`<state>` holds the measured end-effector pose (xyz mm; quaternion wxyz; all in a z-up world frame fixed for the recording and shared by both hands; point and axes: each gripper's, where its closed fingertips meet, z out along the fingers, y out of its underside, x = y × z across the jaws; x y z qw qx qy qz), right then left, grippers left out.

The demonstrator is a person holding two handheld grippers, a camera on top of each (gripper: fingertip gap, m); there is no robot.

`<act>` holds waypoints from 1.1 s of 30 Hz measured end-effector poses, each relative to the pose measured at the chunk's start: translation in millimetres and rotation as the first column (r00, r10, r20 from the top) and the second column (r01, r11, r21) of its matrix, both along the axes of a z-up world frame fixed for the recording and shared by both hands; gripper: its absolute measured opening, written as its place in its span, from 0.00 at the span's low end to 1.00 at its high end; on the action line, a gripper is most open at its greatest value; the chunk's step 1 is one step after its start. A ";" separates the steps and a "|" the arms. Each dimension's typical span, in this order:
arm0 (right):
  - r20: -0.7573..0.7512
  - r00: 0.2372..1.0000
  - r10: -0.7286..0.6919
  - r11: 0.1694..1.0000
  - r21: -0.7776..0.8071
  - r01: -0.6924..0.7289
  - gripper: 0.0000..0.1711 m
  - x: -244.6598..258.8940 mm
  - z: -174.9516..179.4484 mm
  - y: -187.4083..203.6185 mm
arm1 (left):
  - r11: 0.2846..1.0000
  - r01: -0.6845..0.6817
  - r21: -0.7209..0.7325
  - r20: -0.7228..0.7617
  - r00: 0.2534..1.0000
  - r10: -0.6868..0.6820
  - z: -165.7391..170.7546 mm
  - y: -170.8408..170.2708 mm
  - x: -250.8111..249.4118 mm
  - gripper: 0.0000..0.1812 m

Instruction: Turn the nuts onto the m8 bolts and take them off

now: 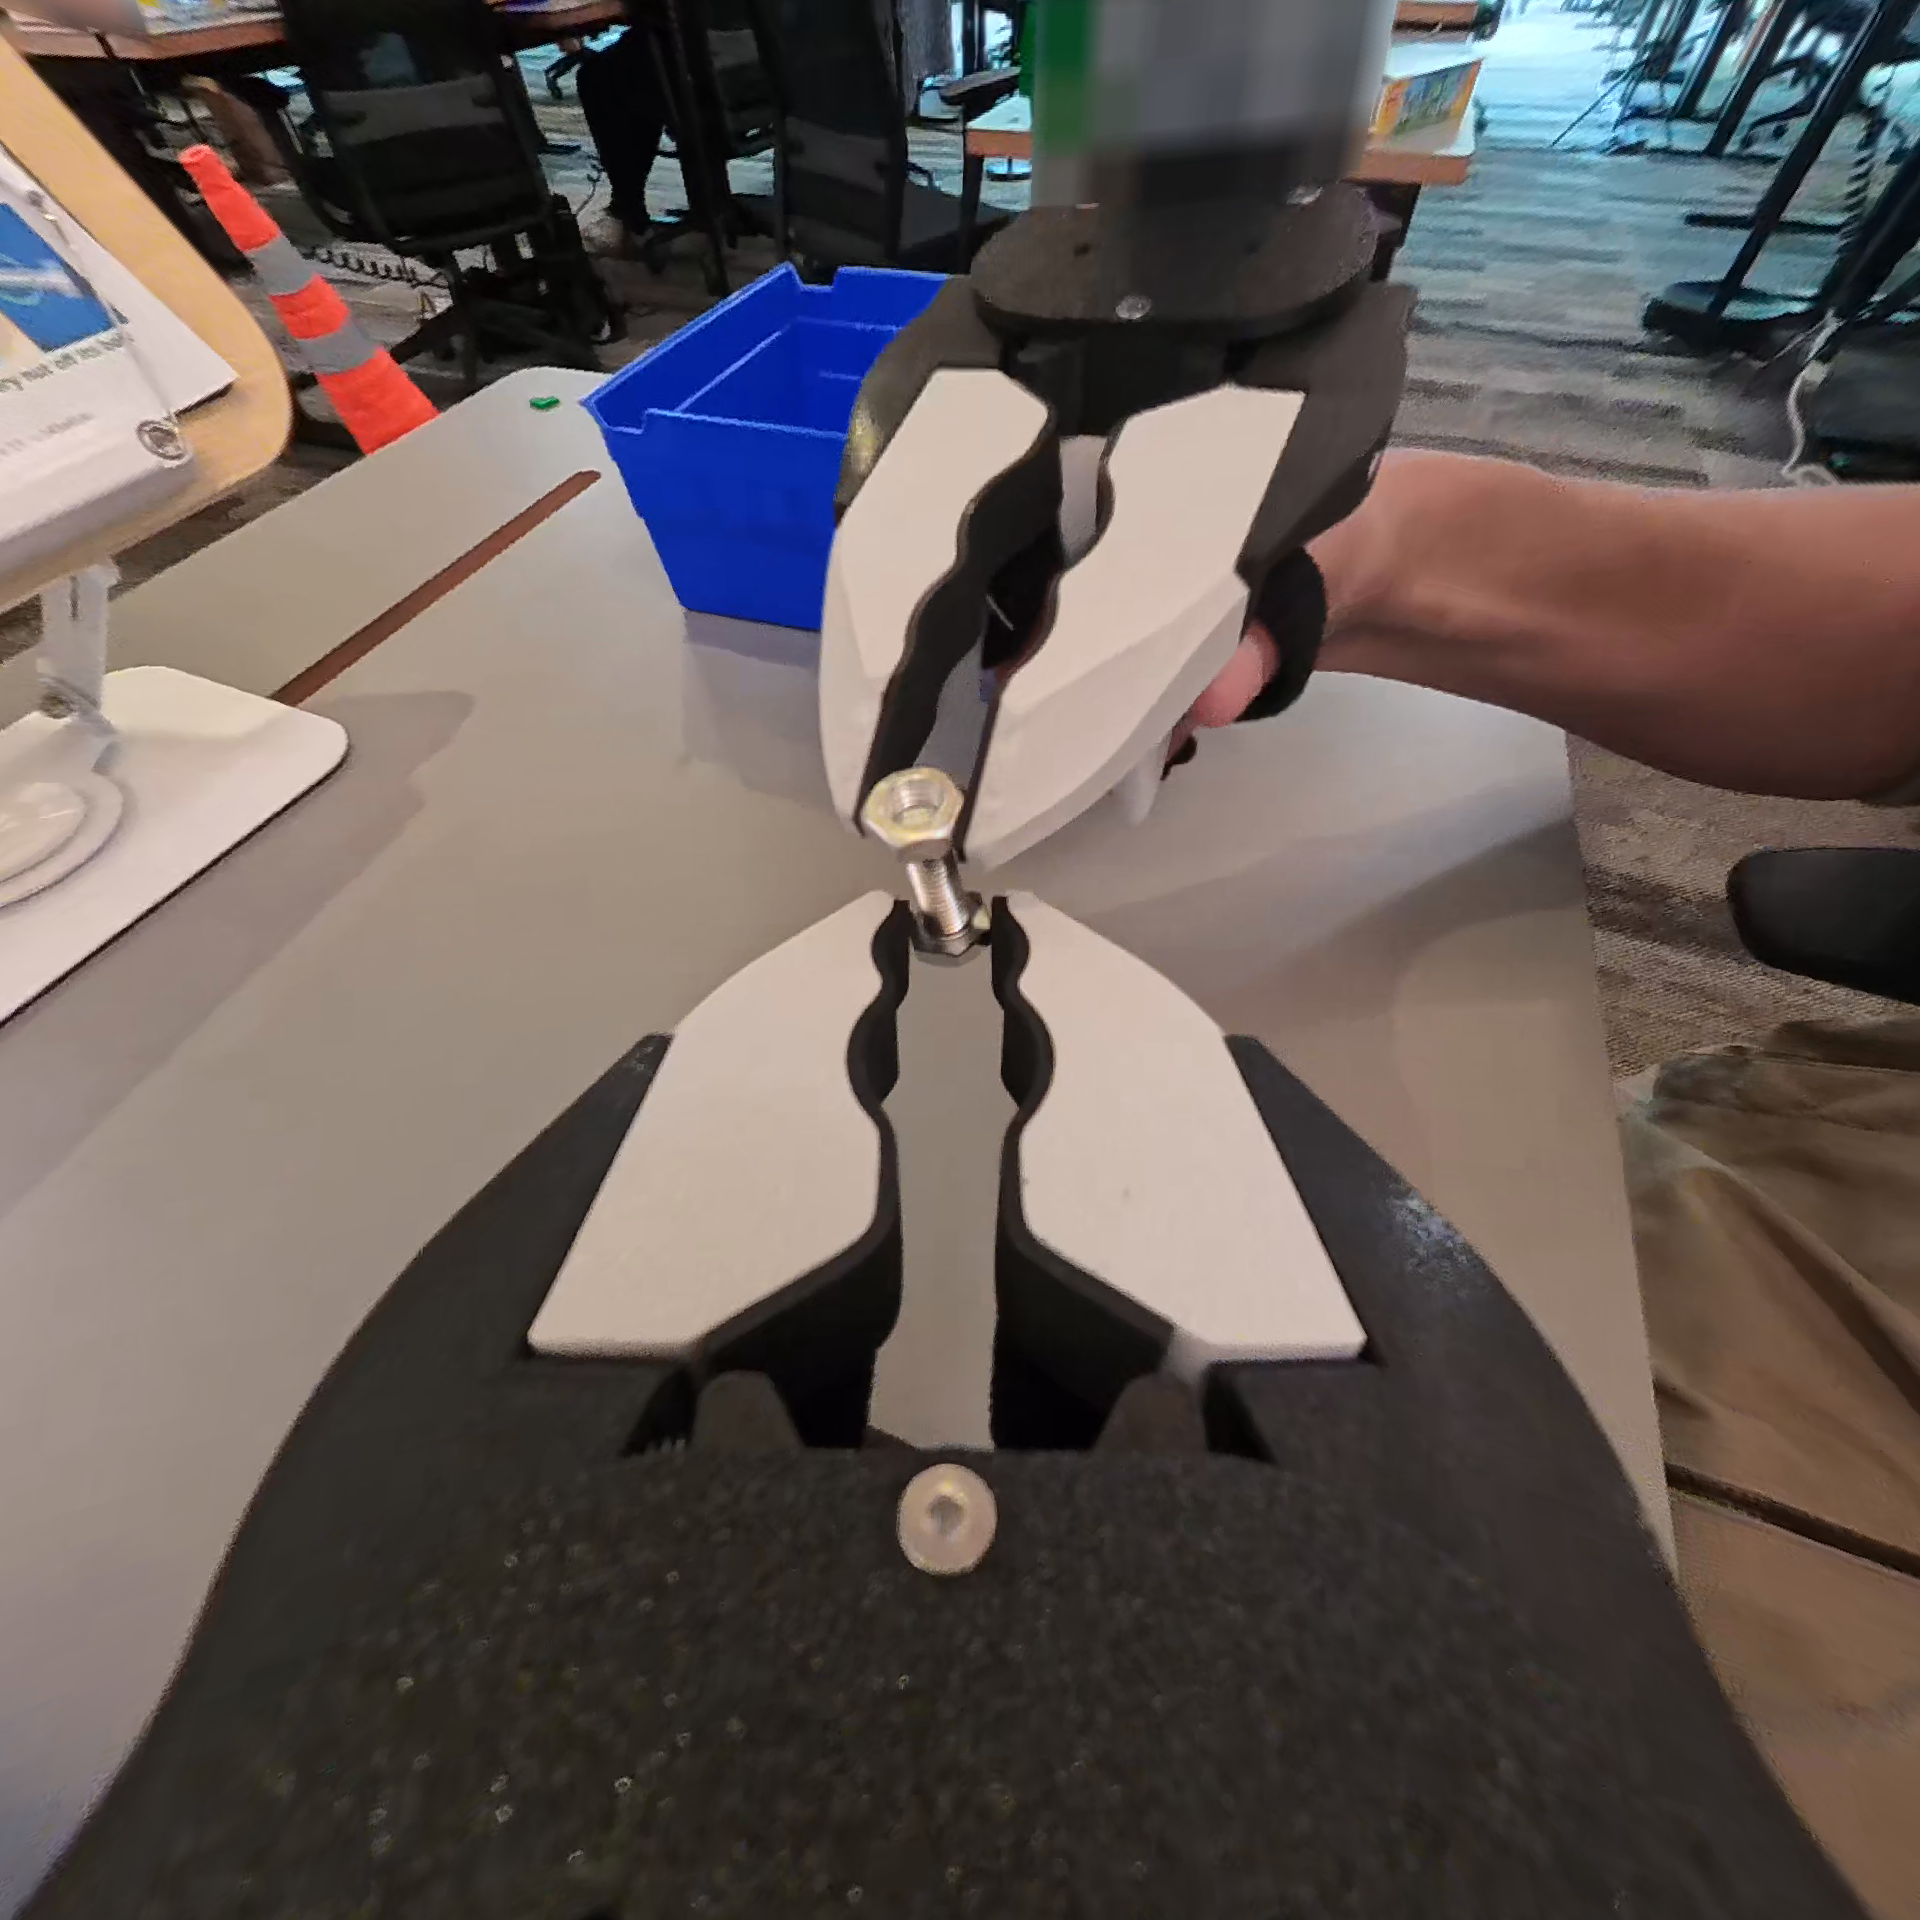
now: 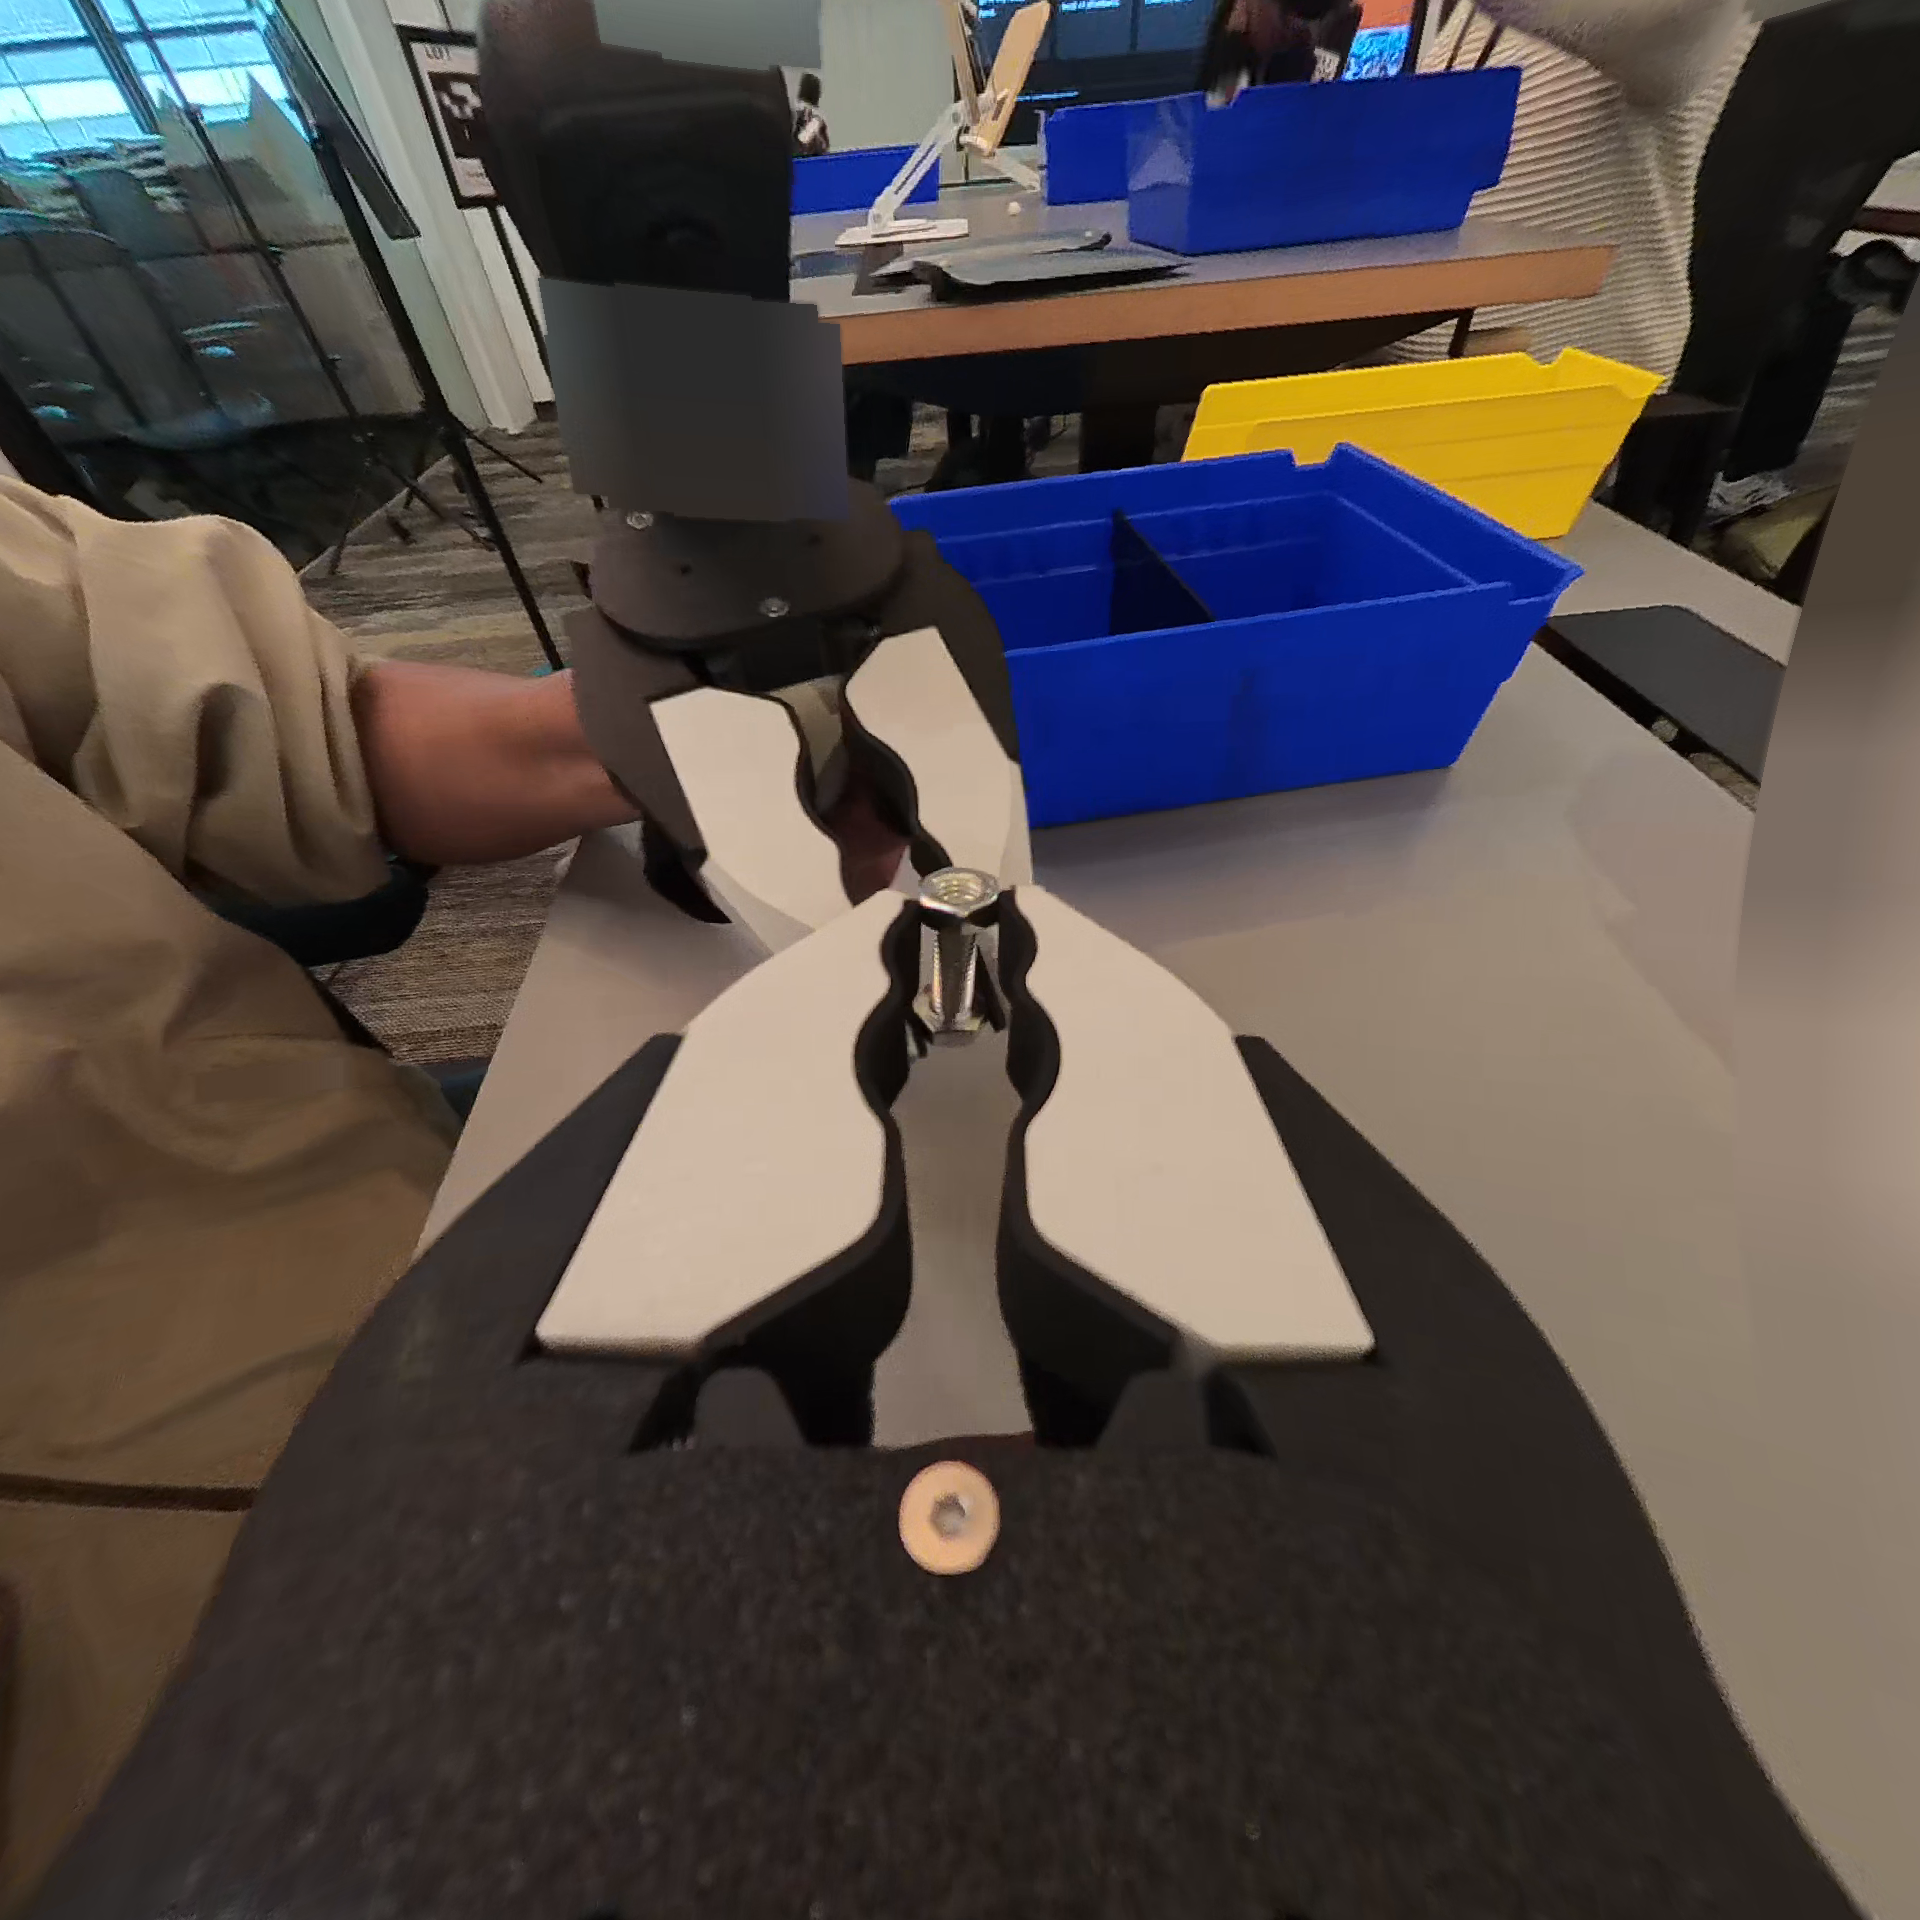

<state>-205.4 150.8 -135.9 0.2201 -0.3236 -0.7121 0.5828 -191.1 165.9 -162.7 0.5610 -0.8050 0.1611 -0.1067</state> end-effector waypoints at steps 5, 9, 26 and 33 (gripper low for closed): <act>-0.029 0.998 -0.063 0.997 0.036 0.064 0.08 -1.8 -3.9 1.0 | 0.995 -0.099 0.002 -0.085 0.991 0.099 -4.0 3.5 -2.2 0.08; -0.045 0.992 -0.120 0.992 0.043 0.122 0.08 -4.1 -4.7 4.5 | 0.985 -0.170 0.003 -0.106 0.980 0.169 -5.1 5.6 -5.6 0.08; -0.067 0.983 -0.173 0.985 -0.033 0.171 0.09 -1.1 -0.8 2.2 | 0.974 -0.225 -0.010 -0.142 0.965 0.221 -3.8 3.5 1.1 0.08; 0.005 0.993 0.118 0.985 -0.126 -0.116 0.18 21.2 8.8 -6.1 | 0.996 0.035 -0.080 -0.007 0.999 -0.036 2.0 -12.4 24.4 0.08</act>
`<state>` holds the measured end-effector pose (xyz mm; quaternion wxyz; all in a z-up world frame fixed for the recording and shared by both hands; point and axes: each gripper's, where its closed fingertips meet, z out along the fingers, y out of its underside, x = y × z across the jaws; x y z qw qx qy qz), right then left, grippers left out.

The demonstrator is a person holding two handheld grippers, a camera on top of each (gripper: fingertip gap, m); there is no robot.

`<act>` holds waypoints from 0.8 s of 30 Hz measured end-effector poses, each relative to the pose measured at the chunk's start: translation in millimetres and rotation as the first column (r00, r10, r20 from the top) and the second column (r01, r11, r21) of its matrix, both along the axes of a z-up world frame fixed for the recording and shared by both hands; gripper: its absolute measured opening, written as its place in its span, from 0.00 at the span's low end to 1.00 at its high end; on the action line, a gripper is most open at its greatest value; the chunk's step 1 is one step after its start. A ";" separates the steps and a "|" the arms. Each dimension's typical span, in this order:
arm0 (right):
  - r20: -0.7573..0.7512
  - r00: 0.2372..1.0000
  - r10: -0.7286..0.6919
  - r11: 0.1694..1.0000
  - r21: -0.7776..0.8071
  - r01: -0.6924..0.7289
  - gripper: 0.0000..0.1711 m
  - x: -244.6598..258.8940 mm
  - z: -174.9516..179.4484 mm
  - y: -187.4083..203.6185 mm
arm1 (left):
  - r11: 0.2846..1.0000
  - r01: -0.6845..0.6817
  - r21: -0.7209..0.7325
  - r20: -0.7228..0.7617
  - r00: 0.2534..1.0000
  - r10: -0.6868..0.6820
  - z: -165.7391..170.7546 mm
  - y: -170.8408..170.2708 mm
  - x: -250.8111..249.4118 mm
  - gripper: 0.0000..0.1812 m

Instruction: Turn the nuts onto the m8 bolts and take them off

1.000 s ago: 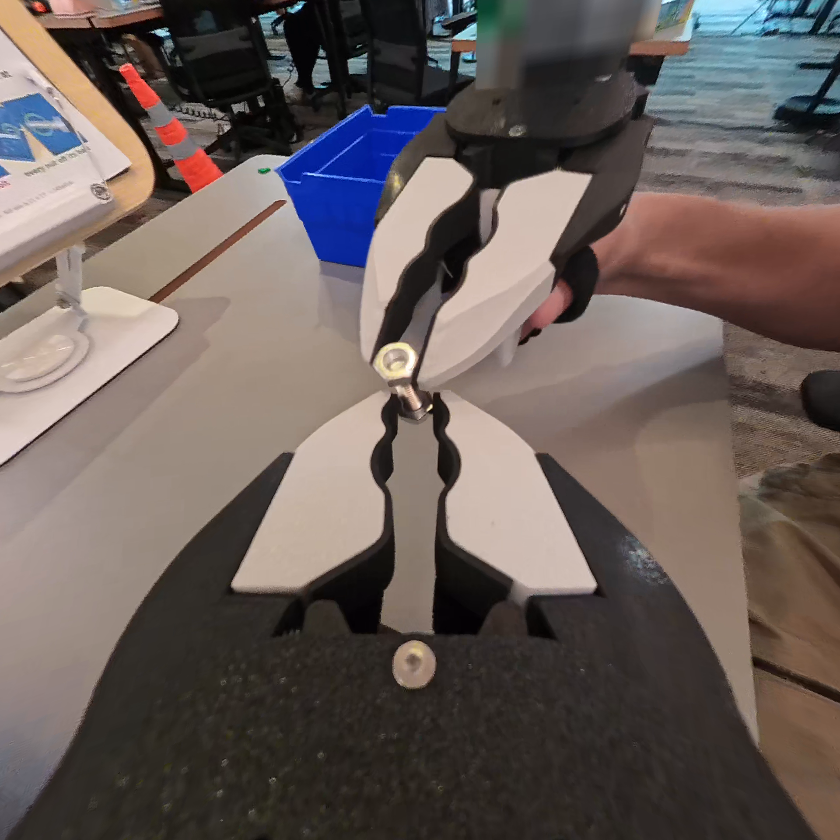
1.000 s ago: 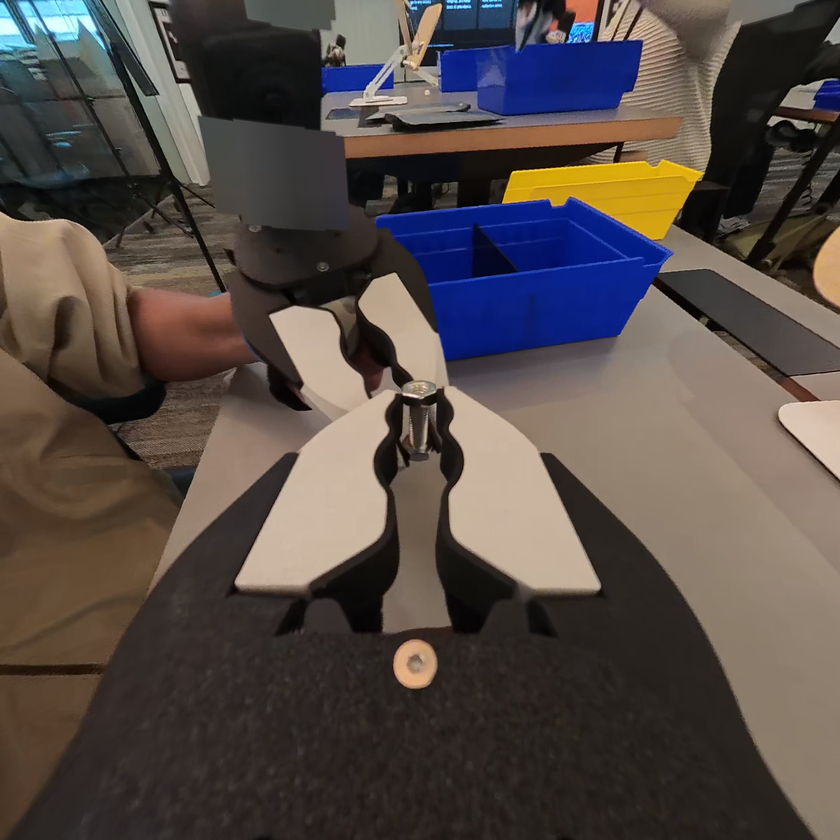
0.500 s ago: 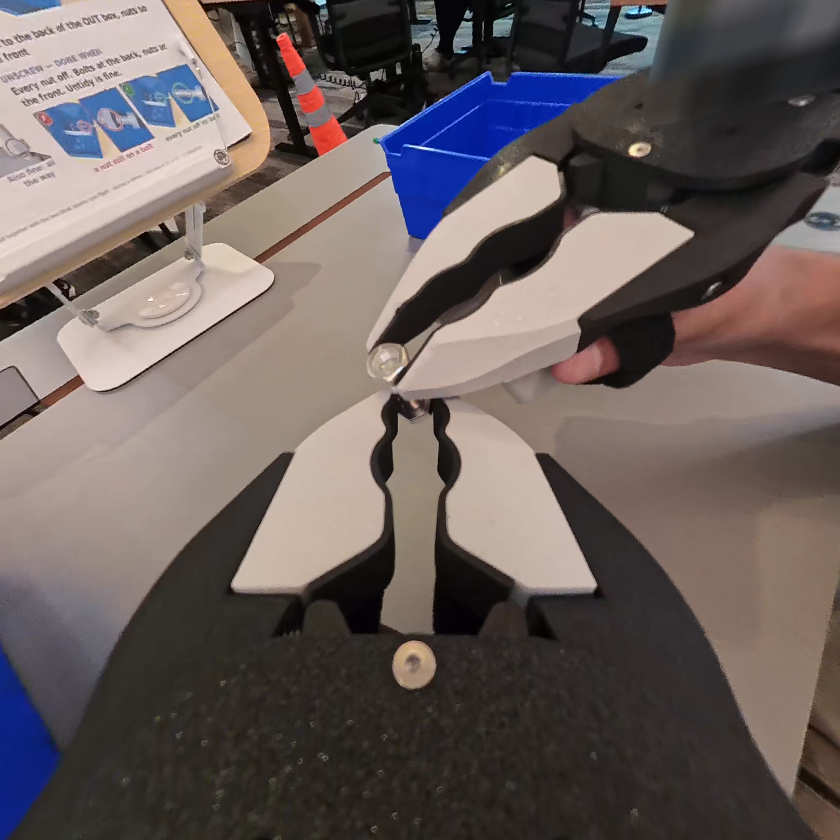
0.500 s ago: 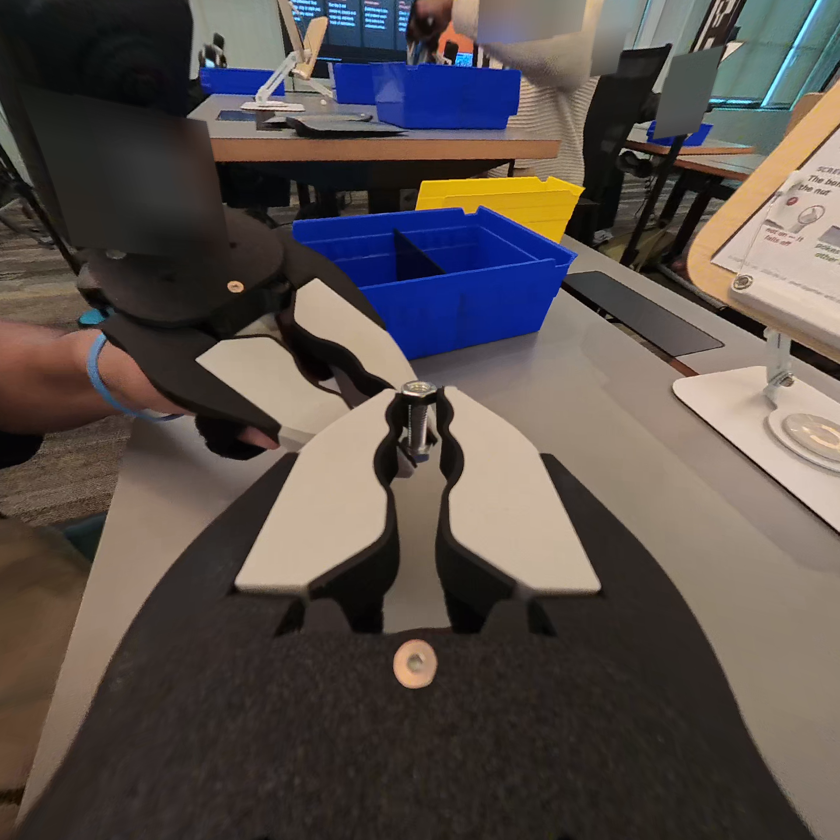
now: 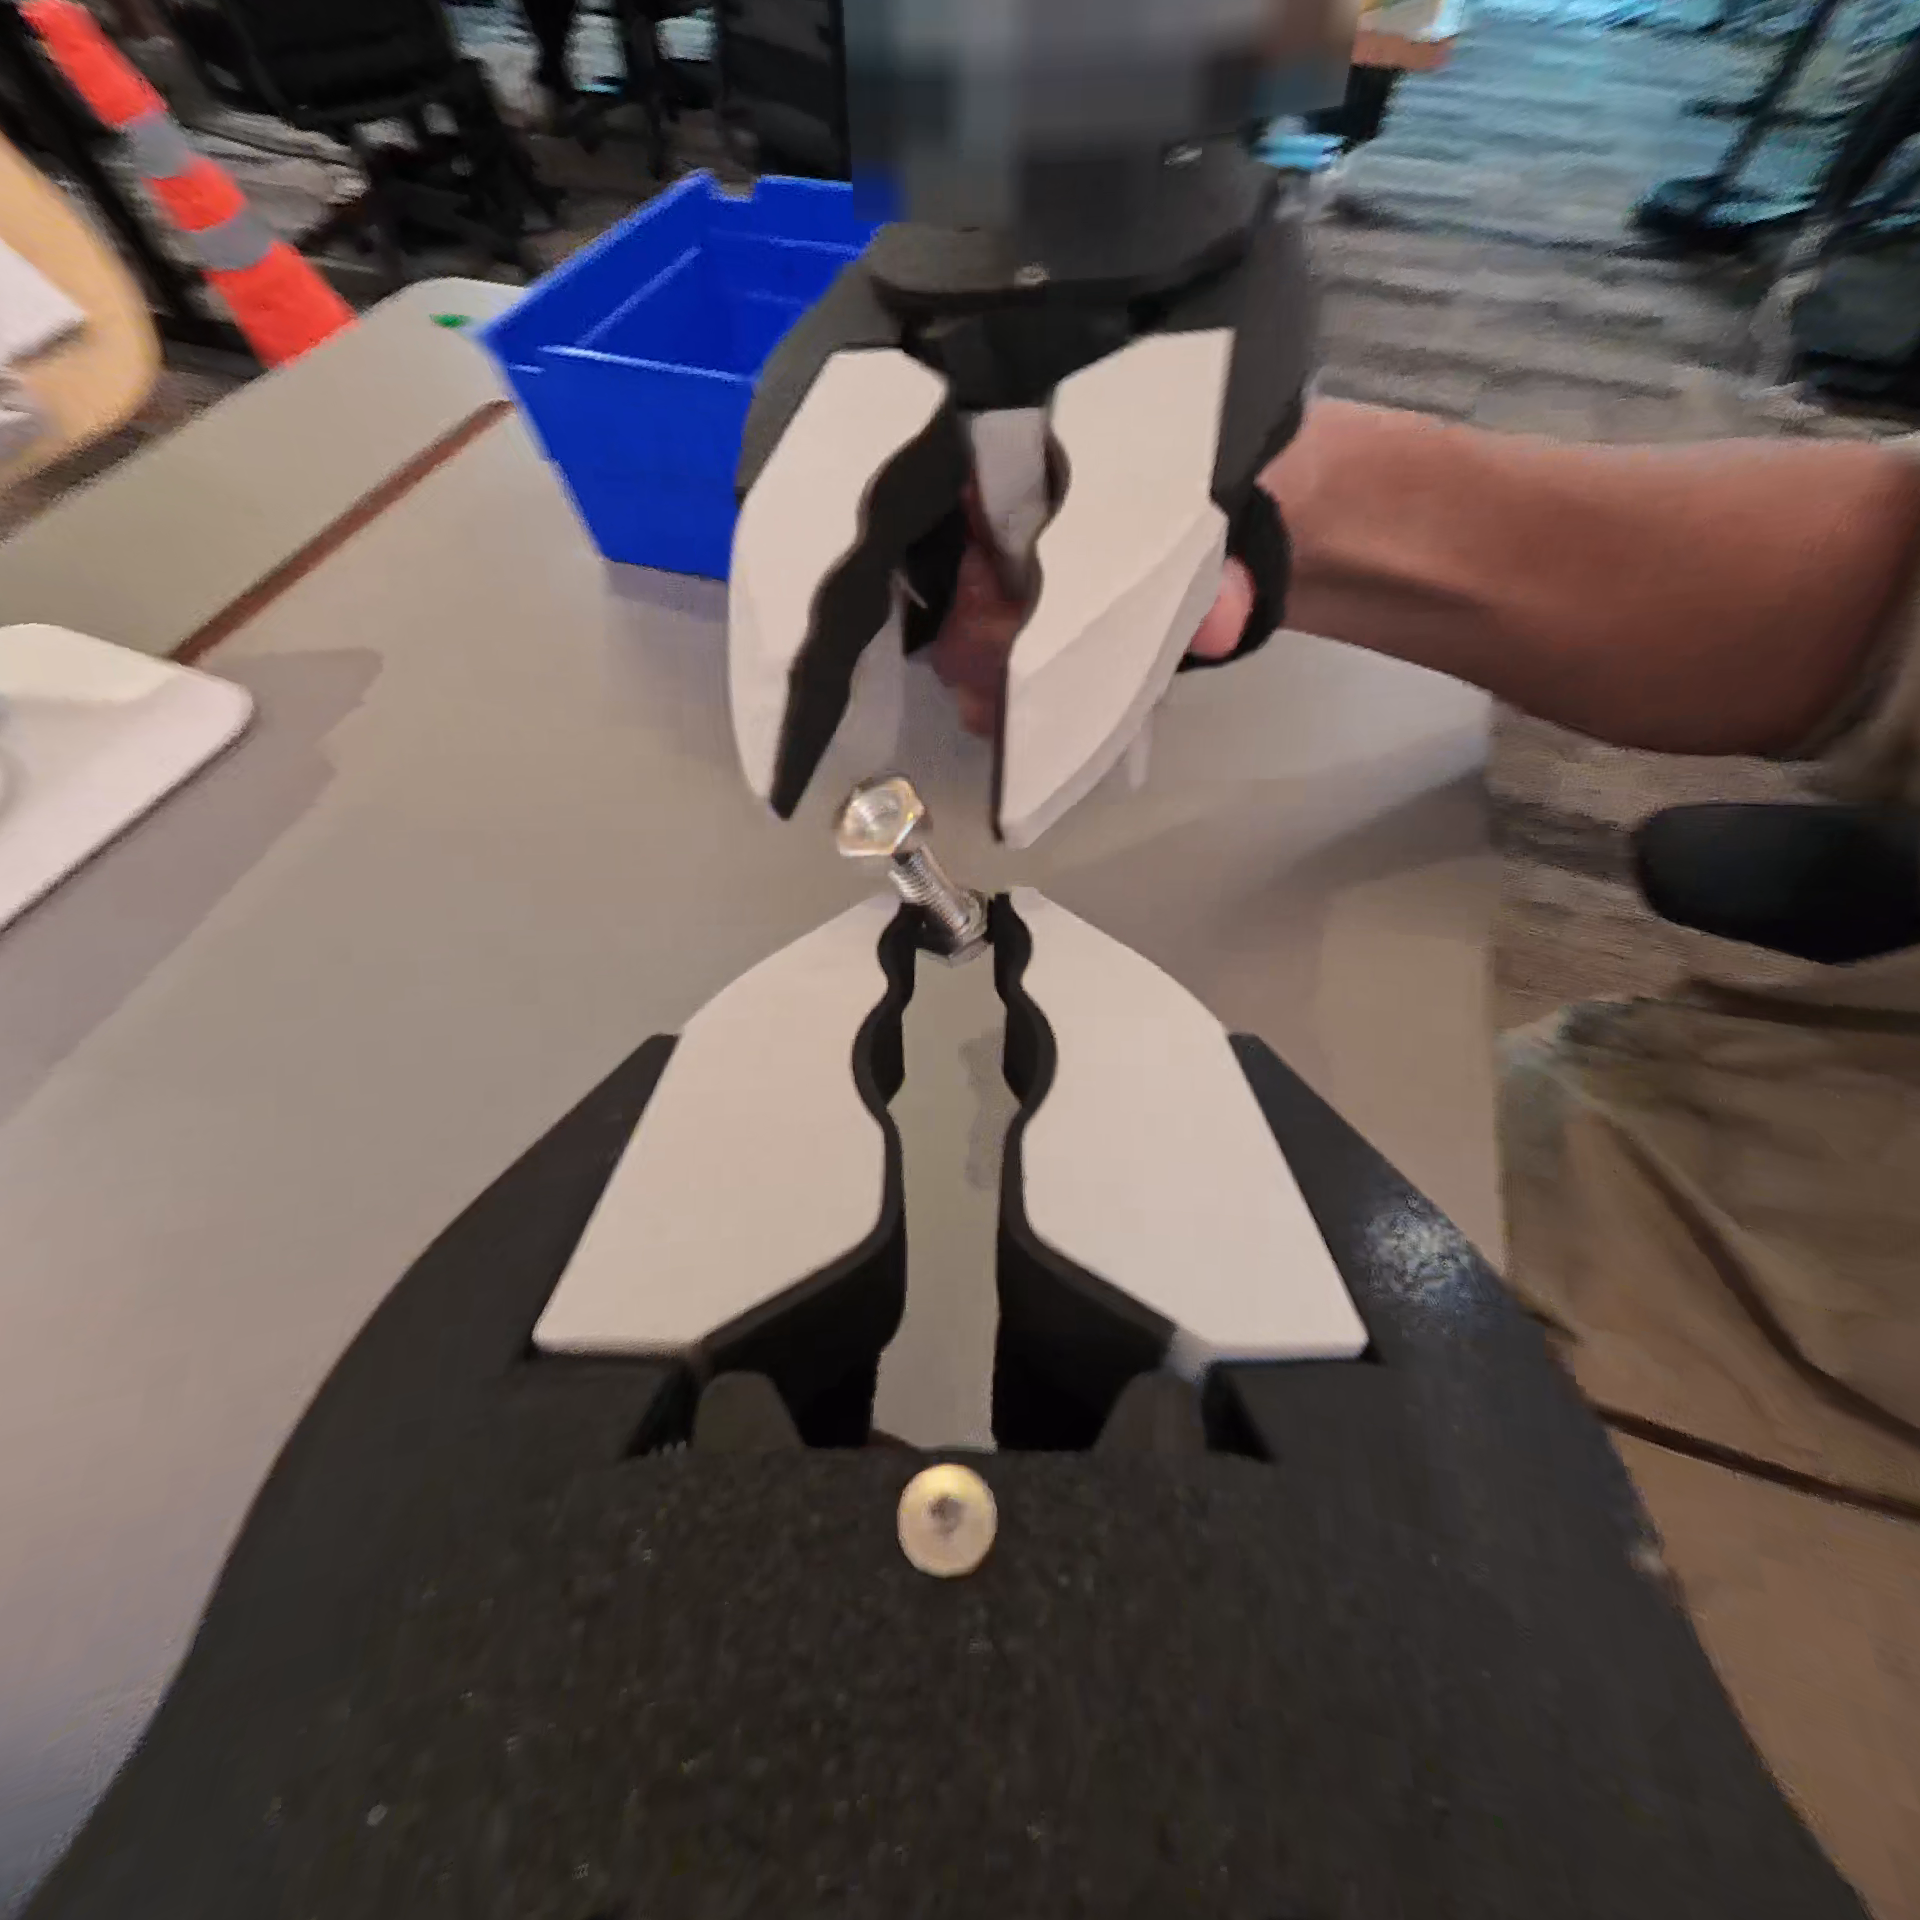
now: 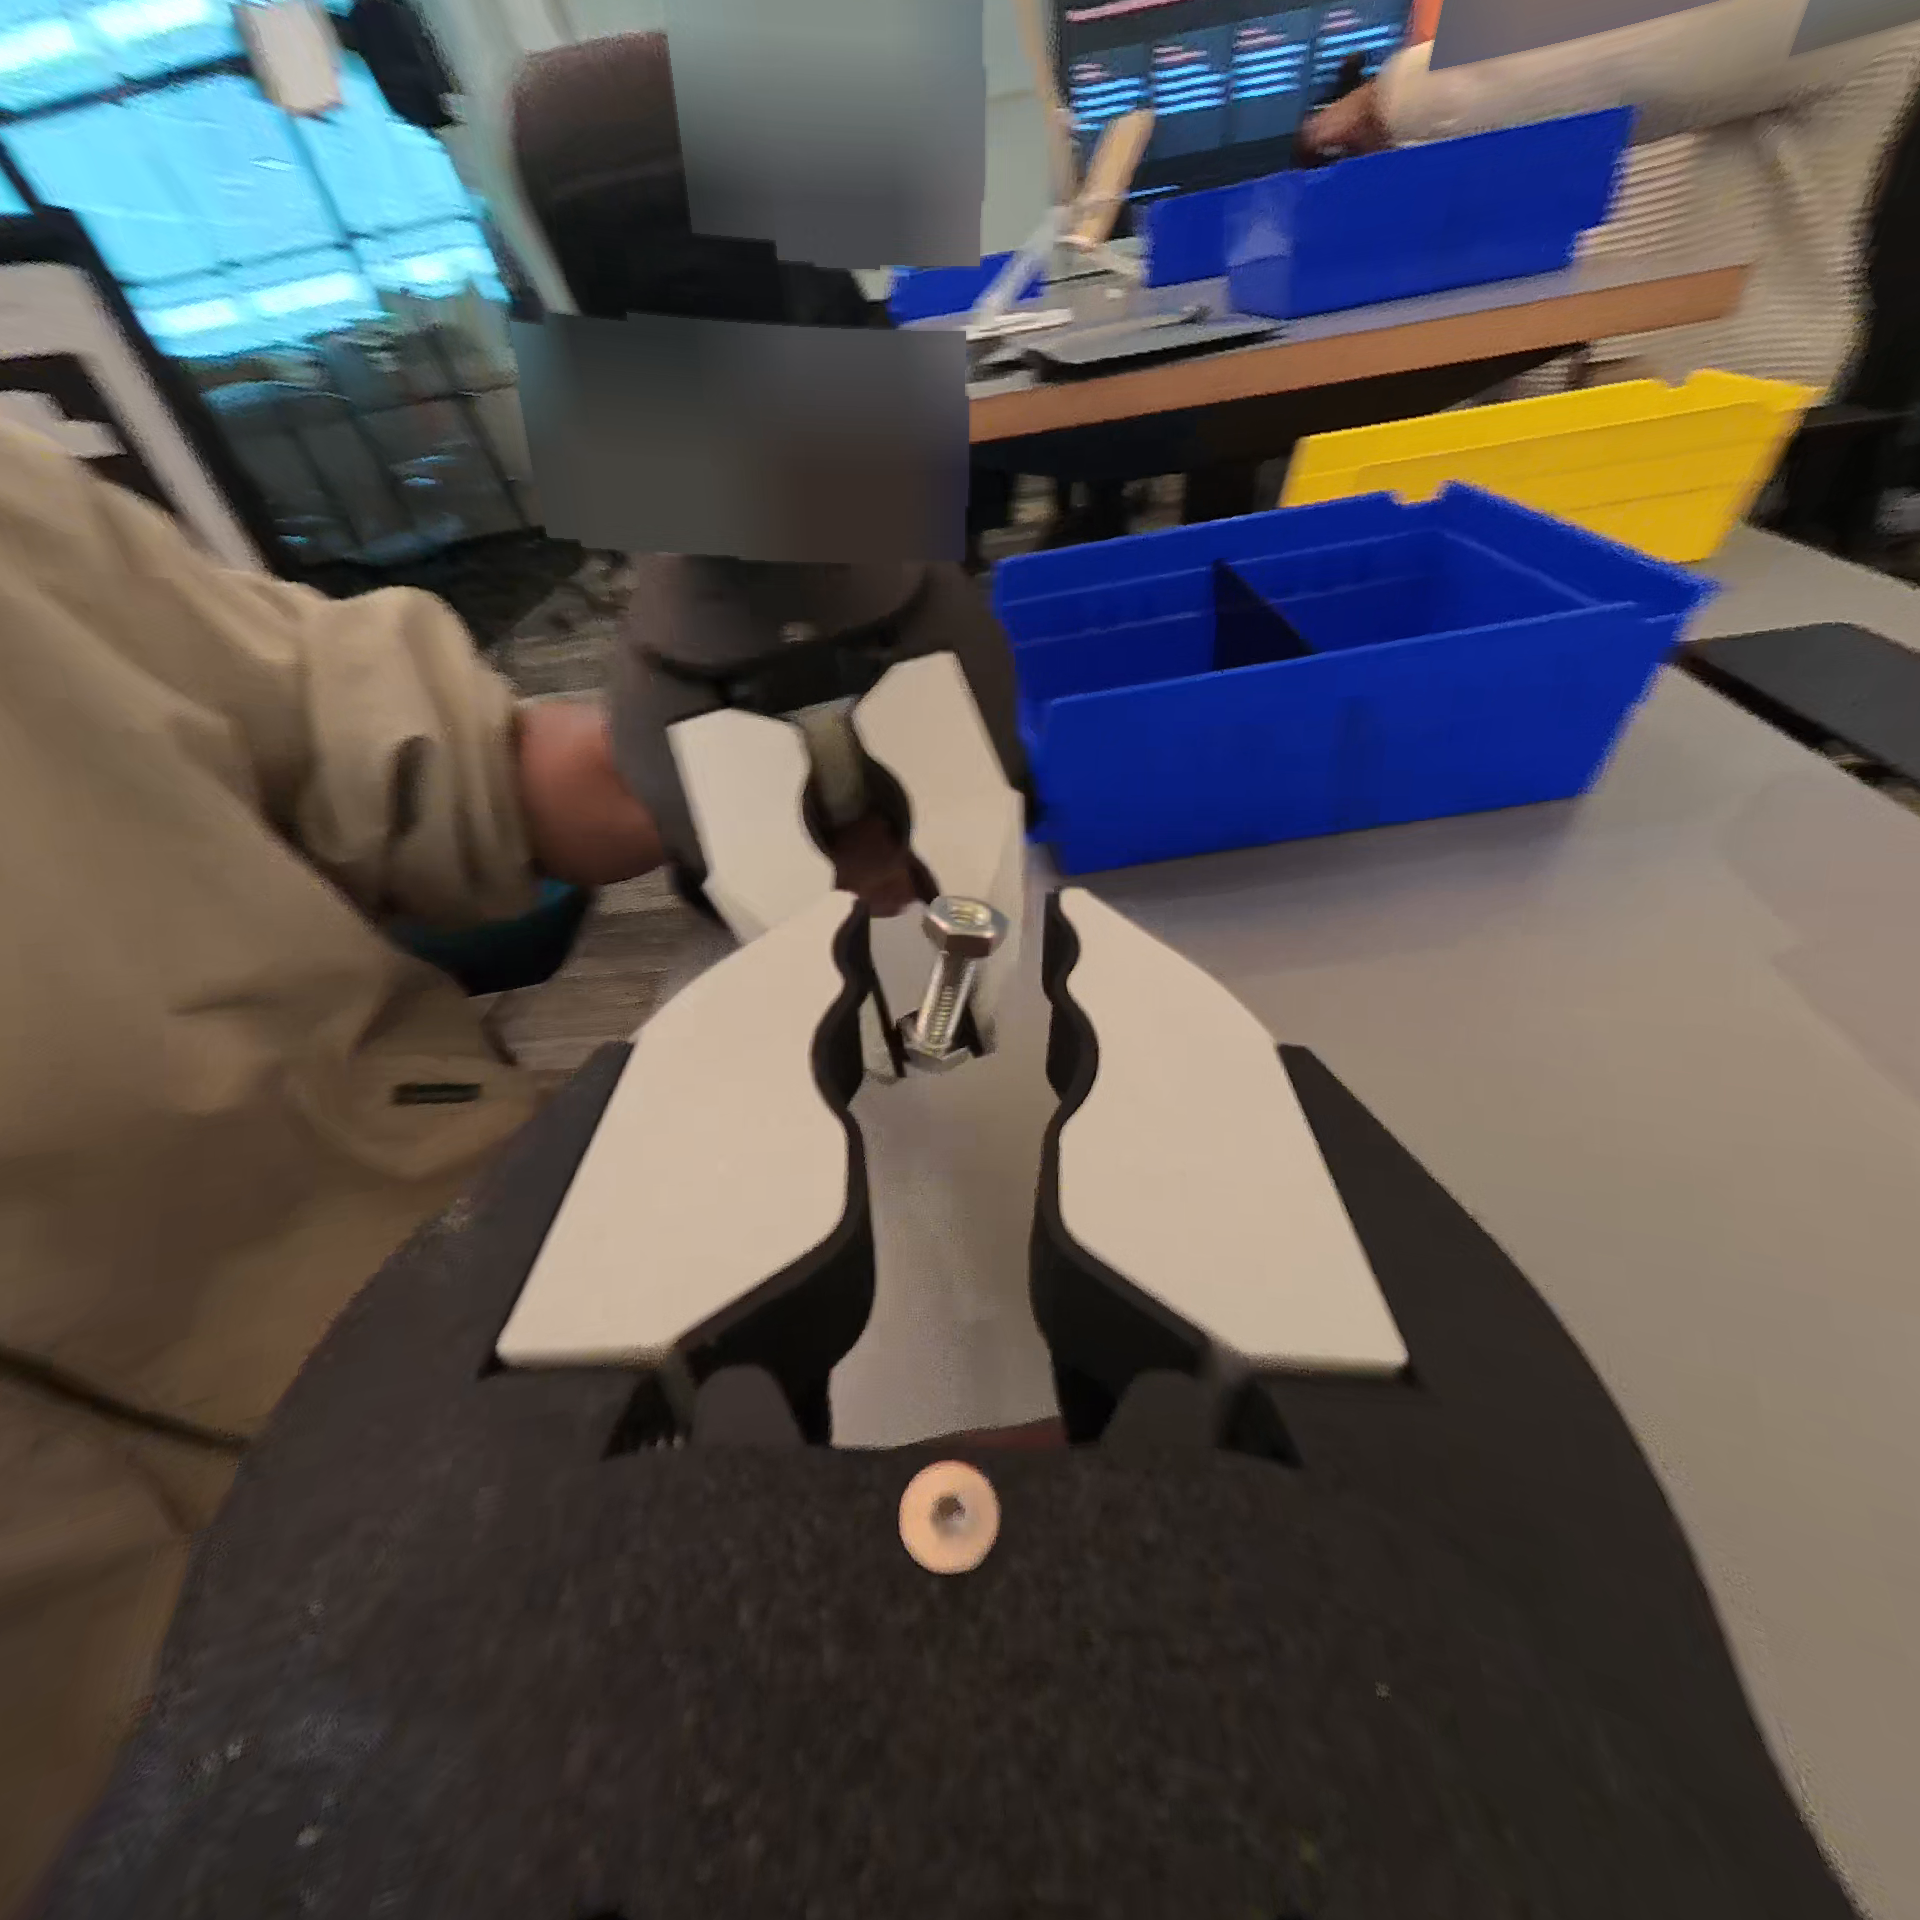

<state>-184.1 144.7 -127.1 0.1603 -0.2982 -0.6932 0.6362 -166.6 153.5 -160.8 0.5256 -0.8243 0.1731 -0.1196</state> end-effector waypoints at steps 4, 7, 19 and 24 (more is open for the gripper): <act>0.028 0.989 0.146 0.987 -0.066 -0.144 0.18 11.3 2.4 -7.7 | 0.983 0.178 0.042 0.133 0.974 -0.182 13.5 -12.0 12.8 0.08; 0.042 0.973 0.228 0.967 -0.131 -0.221 0.17 17.2 4.9 -15.6 | 0.967 0.253 0.034 0.135 0.957 -0.255 11.3 -17.2 19.1 0.08; -0.002 0.994 0.112 0.990 -0.085 -0.111 0.09 6.4 -0.5 -12.7 | 0.991 0.123 0.057 -0.016 0.992 -0.123 5.5 -4.3 7.1 0.08; -0.036 0.999 0.000 1.000 -0.016 -0.001 0.09 1.6 -3.8 -6.4 | 0.998 0.001 0.064 -0.066 0.998 0.003 3.5 4.3 2.6 0.08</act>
